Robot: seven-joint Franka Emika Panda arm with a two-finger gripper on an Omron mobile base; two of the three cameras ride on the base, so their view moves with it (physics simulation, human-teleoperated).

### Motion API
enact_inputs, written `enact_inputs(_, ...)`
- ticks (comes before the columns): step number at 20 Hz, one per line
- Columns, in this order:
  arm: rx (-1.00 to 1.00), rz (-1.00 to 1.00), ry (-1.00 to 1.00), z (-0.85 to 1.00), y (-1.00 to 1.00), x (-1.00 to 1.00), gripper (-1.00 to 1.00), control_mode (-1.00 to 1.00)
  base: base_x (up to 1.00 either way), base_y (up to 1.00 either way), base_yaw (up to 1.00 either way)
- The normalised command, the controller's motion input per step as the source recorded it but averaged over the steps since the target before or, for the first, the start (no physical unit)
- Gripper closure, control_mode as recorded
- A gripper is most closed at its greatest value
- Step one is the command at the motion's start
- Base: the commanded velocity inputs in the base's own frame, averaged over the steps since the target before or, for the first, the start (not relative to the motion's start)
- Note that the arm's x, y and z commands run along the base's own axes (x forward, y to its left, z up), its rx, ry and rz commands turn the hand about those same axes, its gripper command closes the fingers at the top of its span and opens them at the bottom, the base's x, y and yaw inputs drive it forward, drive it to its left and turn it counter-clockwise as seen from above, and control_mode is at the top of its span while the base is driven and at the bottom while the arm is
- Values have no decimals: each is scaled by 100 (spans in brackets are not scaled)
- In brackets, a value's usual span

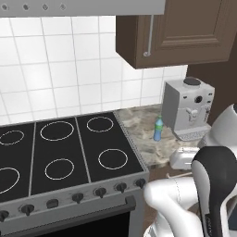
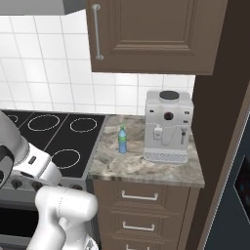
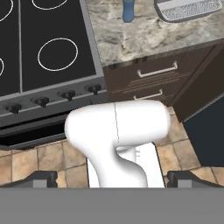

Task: Take the bottled waters from the counter and place them in the freezer to freeze. Close the freezer door after placing the bottles.

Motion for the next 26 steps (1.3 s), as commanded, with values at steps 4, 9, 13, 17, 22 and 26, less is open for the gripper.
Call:
enact_inputs(4,0,-2,3,0,0,11,-100,-100,9,0,-1)
enact_inputs(9,0,-3,2,0,0,24,-100,-100,0,0,0)
enact_inputs(13,-2,-2,0,-3,5,25,-100,-100,0,0,0)
enact_inputs(17,-2,-13,-11,-28,-3,83,-100,-100,0,0,0)
enact_inputs(22,-13,-27,-30,-37,0,82,-100,-100,0,0,0)
enact_inputs(26,-26,-22,-31,-56,0,59,-100,-100,0,0,0)
